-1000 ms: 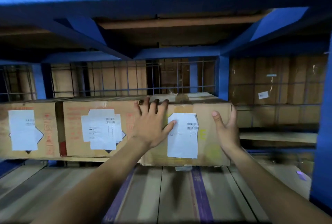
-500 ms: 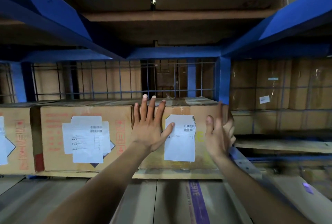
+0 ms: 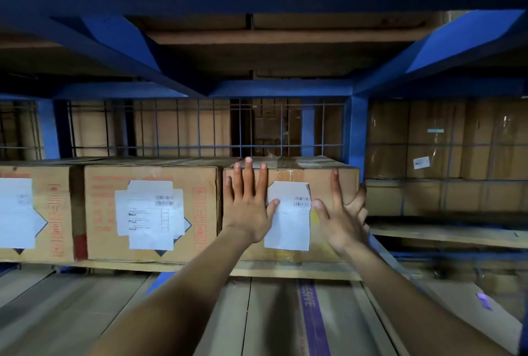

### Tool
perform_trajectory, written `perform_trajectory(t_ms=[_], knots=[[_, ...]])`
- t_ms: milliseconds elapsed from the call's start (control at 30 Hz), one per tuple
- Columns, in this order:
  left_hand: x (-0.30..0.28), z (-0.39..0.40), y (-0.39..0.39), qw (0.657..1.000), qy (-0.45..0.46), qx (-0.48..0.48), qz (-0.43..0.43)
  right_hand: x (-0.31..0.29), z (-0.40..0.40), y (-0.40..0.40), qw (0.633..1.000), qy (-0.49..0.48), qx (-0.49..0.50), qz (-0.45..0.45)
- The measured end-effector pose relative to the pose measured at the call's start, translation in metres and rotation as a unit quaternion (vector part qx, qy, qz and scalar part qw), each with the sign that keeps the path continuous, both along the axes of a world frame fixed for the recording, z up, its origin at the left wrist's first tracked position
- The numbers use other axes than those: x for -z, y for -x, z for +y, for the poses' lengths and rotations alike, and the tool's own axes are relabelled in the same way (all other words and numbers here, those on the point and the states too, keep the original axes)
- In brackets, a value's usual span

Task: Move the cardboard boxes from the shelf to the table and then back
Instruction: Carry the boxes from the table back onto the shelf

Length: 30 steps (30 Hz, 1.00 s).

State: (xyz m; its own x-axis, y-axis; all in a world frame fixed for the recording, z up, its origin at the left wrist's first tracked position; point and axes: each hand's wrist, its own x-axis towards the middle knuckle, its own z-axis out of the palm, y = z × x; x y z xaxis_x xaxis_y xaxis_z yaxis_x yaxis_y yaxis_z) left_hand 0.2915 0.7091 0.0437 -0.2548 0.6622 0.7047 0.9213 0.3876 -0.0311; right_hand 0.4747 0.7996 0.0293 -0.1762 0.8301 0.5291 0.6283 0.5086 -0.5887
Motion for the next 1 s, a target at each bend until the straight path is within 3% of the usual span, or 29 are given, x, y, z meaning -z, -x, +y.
perform_trajectory(t_ms=[133,267,400,533,633,767,900,1000], knots=[[0.006,-0.034,-0.021,0.992,0.115,0.015,-0.054,0.001,-0.011,-0.024,0.993,0.082,-0.065,-0.054],[0.018,-0.069,-0.045,0.964,0.213,0.014,-0.161,0.019,-0.031,-0.043,0.983,0.123,-0.102,-0.087],[0.022,-0.097,-0.076,0.956,0.211,0.025,-0.202,0.042,-0.066,-0.061,0.986,0.110,-0.121,-0.041],[0.026,-0.124,-0.111,0.941,0.169,0.139,-0.259,0.054,-0.118,-0.093,0.993,0.035,-0.112,0.032],[0.036,-0.144,-0.138,0.888,0.083,0.263,-0.367,0.060,-0.169,-0.126,0.989,-0.029,-0.074,0.127],[0.061,-0.175,-0.170,0.811,0.013,0.409,-0.419,0.088,-0.241,-0.162,0.976,-0.064,0.012,0.207],[0.098,-0.221,-0.199,0.726,0.024,0.542,-0.423,0.138,-0.324,-0.189,0.964,-0.051,0.143,0.218],[0.142,-0.254,-0.221,0.655,0.086,0.608,-0.440,0.183,-0.400,-0.204,0.944,-0.015,0.239,0.229]])
